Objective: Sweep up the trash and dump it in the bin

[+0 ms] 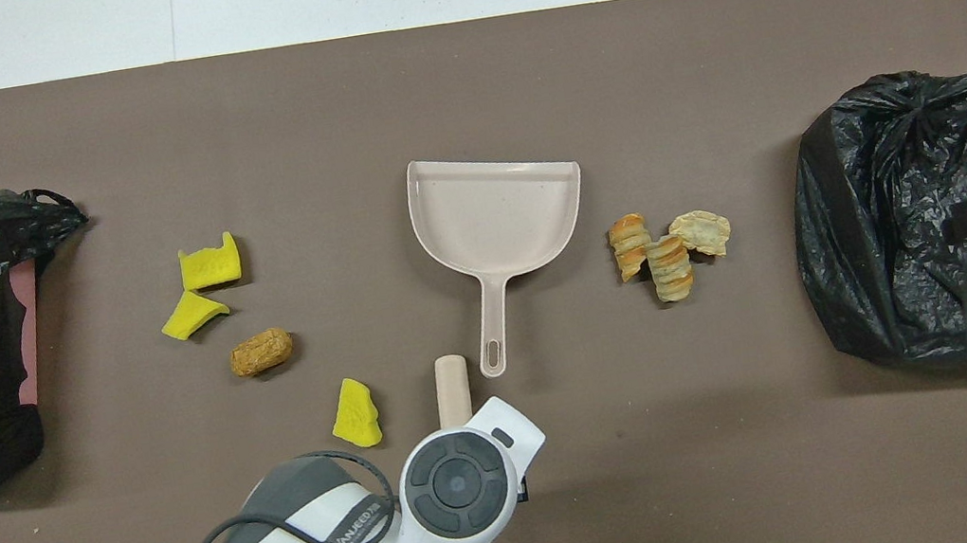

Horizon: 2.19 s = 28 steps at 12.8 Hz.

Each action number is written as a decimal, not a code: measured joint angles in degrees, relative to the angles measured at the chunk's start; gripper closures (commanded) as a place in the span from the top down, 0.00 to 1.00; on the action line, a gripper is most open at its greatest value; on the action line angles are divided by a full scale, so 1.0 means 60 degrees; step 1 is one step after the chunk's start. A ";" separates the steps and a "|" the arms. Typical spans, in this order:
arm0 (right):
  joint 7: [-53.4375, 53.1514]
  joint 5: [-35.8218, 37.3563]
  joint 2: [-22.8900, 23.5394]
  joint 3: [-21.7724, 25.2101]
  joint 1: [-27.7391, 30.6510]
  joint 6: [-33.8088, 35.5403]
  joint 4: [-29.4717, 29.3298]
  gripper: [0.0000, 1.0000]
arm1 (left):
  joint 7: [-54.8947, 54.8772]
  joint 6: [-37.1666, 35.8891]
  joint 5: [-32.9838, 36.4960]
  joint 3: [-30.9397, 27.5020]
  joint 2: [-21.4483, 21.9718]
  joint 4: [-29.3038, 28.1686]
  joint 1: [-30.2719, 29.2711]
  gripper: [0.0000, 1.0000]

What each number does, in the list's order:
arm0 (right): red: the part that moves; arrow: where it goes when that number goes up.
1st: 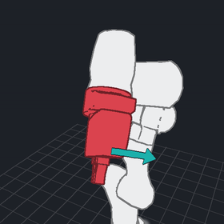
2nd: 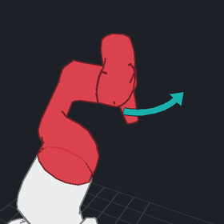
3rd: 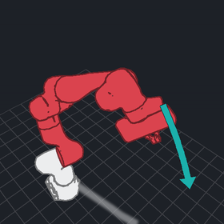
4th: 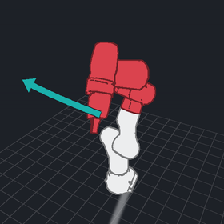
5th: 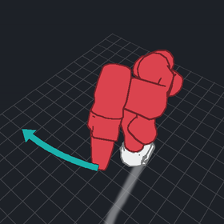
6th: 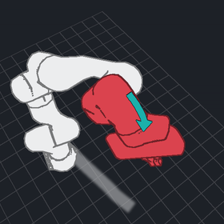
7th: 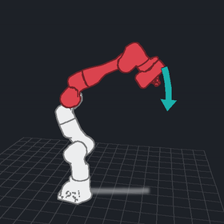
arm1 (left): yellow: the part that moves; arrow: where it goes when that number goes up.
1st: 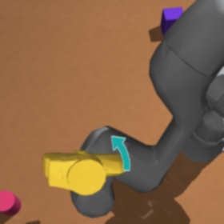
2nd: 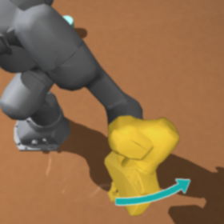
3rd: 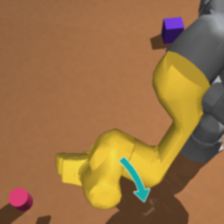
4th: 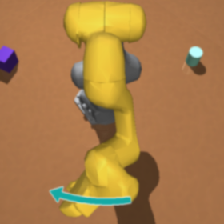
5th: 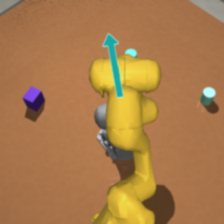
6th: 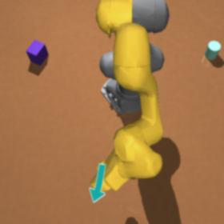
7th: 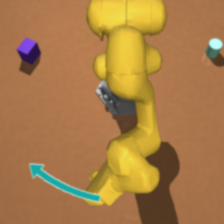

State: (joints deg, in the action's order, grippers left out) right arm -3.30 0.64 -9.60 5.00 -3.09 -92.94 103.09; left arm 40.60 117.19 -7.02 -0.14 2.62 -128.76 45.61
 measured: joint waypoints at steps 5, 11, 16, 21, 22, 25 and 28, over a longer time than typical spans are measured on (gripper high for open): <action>-0.2784 -0.0012 0.0556 -0.0147 -0.2152 -0.0887 0.0103 1.00 | -0.1529 -0.0310 0.0923 -0.0068 0.0235 0.0384 -0.2009 0.00; -0.5199 -0.0316 0.2817 -0.0185 -0.4061 -0.2925 -0.0462 1.00 | -0.4629 -0.0562 0.1470 -0.0100 0.0222 0.0832 -0.4241 0.00; -0.6221 -0.0339 0.4752 -0.0221 -0.5370 -0.4841 -0.0733 1.00 | -0.7077 -0.0316 0.1839 -0.0105 0.0078 0.0935 -0.5976 0.00; -0.6227 -0.0339 0.5505 -0.0236 -0.6020 -0.5123 -0.0695 1.00 | -0.8913 0.0161 0.2471 -0.0111 -0.1251 0.2190 -0.7327 0.00; -0.6227 -0.0339 0.5479 -0.0243 -0.6044 -0.4946 -0.0693 1.00 | -0.8993 0.0227 0.2482 -0.0104 -0.1585 0.2394 -0.7376 0.00; -0.6227 -0.0339 0.5368 -0.0263 -0.6074 -0.4540 -0.0689 0.96 | -0.9025 -0.0241 0.2490 0.0023 -0.1995 0.2527 -0.7374 0.00; -0.6226 -0.0338 0.5282 -0.0263 -0.6074 -0.4530 -0.0680 0.77 | -0.9081 -0.1714 0.2490 0.0125 -0.1808 0.2526 -0.7303 0.00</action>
State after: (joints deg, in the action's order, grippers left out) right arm -40.66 -1.39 22.09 3.42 -39.54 -120.12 99.01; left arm -13.89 106.91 7.92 0.61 -8.23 -113.60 1.79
